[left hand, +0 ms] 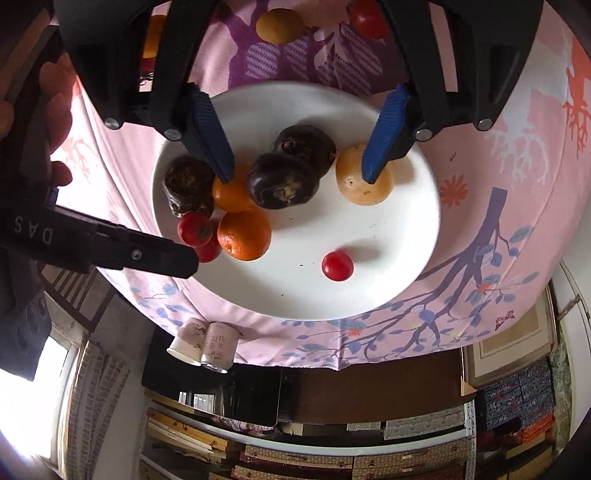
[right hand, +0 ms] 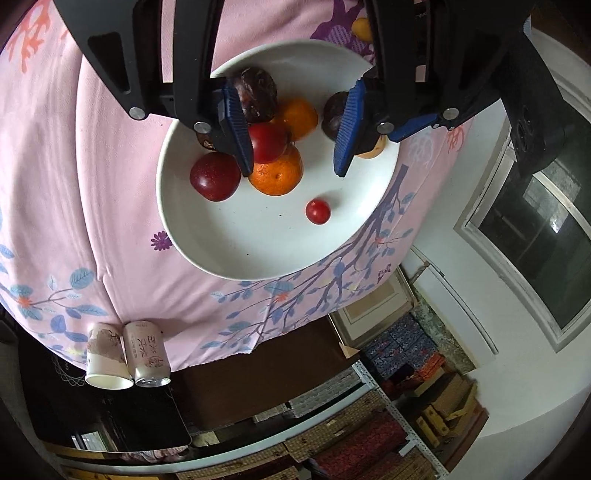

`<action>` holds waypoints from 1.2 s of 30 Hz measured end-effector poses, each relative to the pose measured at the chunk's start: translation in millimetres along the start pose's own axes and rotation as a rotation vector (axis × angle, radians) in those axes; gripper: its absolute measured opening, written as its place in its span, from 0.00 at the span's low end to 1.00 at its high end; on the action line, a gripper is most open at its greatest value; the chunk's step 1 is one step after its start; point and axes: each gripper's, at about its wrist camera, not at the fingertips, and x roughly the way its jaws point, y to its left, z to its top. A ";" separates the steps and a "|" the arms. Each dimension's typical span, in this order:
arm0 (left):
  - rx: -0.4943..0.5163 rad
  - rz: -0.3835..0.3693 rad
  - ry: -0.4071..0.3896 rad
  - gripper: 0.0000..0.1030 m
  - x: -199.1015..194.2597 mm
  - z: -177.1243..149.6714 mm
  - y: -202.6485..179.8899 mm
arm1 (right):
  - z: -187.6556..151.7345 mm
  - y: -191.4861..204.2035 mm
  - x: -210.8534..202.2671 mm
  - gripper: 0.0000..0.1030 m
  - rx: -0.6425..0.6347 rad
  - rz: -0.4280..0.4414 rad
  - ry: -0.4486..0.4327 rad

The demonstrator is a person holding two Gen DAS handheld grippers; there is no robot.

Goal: Organize fruits

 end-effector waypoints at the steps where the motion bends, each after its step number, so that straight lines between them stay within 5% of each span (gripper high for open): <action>1: -0.003 -0.020 -0.016 0.68 -8.4 -3.1 2.4 | -4.1 1.6 -3.8 0.45 -0.010 0.002 -0.009; 7: 0.075 -0.054 -0.060 0.80 -65.6 -46.2 -0.8 | -51.4 3.1 -51.0 0.59 -0.070 0.034 -0.106; 11: 0.147 0.034 -0.053 0.80 -88.2 -97.8 2.2 | -87.0 -14.8 -64.2 0.62 -0.032 0.060 -0.107; 15: 0.071 0.092 -0.003 0.80 -90.7 -129.2 36.8 | -106.9 -15.3 -64.3 0.62 -0.044 0.067 -0.044; 20: -0.034 0.170 0.019 0.80 -93.5 -130.4 73.4 | -120.3 -4.3 -67.2 0.62 -0.102 0.074 -0.027; 27: 0.040 0.204 0.033 0.64 -73.9 -120.0 62.2 | -123.6 -19.0 -69.4 0.62 -0.042 0.092 -0.018; 29: 0.066 0.181 0.046 0.55 -63.5 -117.1 54.6 | -124.7 -17.5 -68.2 0.62 -0.052 0.086 -0.012; 30: 0.071 0.157 0.054 0.42 -60.3 -115.8 53.1 | -125.6 -15.7 -67.0 0.58 -0.064 0.078 -0.004; 31: 0.077 0.137 0.056 0.39 -58.3 -115.0 51.1 | -126.1 -14.5 -66.6 0.52 -0.070 0.072 0.002; 32: 0.082 0.141 0.047 0.39 -59.2 -115.3 49.8 | -126.8 -14.7 -66.4 0.43 -0.070 0.070 0.011; 36: 0.042 0.105 0.012 0.38 -69.3 -116.1 55.1 | -132.7 -22.4 -72.2 0.41 -0.038 0.053 0.033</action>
